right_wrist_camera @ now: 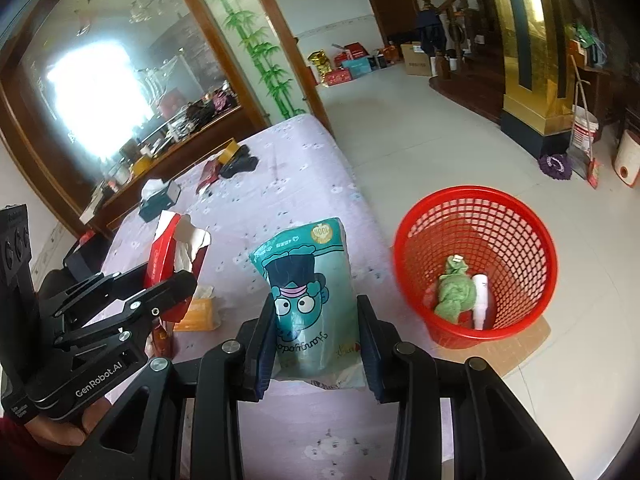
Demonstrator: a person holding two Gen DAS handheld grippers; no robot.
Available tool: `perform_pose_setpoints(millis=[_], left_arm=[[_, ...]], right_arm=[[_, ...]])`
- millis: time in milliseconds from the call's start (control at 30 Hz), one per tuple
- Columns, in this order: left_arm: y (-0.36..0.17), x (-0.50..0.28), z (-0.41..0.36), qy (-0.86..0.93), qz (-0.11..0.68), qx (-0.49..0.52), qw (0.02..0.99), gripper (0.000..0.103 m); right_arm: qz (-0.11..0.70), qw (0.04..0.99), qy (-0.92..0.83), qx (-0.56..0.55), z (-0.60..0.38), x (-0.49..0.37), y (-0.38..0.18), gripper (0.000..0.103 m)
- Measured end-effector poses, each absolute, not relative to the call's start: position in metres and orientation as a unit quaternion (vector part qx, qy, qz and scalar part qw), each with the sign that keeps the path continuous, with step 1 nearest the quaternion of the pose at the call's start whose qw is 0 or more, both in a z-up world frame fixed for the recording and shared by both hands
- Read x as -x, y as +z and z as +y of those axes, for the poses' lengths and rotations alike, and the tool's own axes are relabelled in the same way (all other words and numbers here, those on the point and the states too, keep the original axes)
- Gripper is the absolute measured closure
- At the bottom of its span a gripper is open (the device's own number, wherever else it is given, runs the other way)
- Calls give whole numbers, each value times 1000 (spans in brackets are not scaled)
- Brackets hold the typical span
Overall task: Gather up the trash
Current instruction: 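Carry both items to the wastebasket and open both tools to drop them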
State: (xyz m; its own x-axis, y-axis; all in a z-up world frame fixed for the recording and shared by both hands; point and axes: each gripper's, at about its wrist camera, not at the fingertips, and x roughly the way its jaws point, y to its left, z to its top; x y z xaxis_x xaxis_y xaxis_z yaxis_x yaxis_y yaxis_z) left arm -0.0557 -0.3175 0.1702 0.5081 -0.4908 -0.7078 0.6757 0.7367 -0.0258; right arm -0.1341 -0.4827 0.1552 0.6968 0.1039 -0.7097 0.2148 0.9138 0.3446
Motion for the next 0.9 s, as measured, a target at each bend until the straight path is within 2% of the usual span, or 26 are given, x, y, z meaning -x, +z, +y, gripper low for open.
perform_pose_setpoints(millis=[700, 900], left_arm=[[155, 40, -447, -442, 413, -93, 791, 64], [145, 30, -483, -444, 417, -92, 788, 58]], right_arm=[[378, 867, -144, -292, -611, 155, 137, 62], [384, 856, -156, -309, -643, 138, 124, 57]])
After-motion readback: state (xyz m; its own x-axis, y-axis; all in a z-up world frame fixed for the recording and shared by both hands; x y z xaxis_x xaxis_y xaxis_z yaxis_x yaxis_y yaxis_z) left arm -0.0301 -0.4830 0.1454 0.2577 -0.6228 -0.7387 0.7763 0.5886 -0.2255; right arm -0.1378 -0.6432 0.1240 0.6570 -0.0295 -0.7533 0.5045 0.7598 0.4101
